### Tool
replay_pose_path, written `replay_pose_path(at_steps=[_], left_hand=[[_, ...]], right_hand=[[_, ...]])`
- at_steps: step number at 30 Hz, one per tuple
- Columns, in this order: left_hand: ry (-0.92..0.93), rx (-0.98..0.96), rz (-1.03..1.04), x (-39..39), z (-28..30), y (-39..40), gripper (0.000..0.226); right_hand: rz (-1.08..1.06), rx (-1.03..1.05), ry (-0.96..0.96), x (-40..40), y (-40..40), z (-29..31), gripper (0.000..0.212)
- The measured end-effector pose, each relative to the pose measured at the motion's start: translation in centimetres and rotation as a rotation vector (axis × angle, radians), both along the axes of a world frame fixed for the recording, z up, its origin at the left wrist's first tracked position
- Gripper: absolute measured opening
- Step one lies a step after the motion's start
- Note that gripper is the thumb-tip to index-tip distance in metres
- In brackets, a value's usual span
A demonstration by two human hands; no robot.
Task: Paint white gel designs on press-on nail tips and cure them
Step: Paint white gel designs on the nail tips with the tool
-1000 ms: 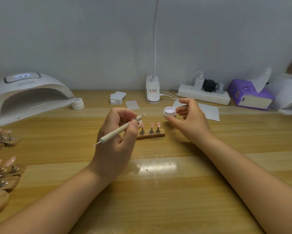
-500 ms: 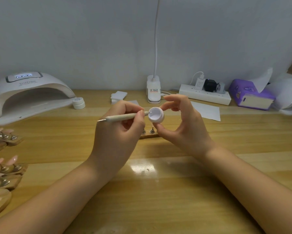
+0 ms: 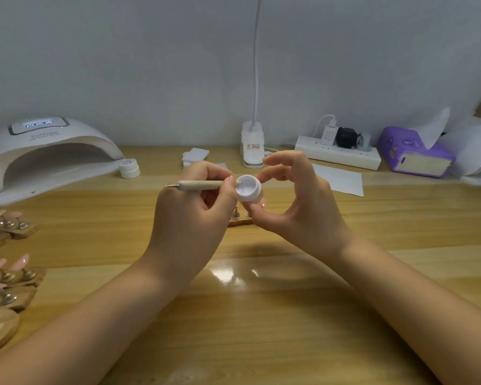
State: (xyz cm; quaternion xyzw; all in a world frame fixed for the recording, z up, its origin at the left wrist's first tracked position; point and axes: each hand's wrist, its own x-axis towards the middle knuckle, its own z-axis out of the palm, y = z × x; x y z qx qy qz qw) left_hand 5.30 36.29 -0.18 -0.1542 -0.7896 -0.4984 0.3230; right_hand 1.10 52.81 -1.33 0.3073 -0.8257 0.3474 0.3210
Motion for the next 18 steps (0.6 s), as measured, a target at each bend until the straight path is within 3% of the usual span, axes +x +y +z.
replay_pose_path(at_steps=[18], left_hand=[[-0.02, -0.014, -0.002, 0.15, -0.04, 0.24, 0.006]], right_hand=[[0.024, 0.031, 0.026, 0.1, 0.05, 0.07, 0.061]])
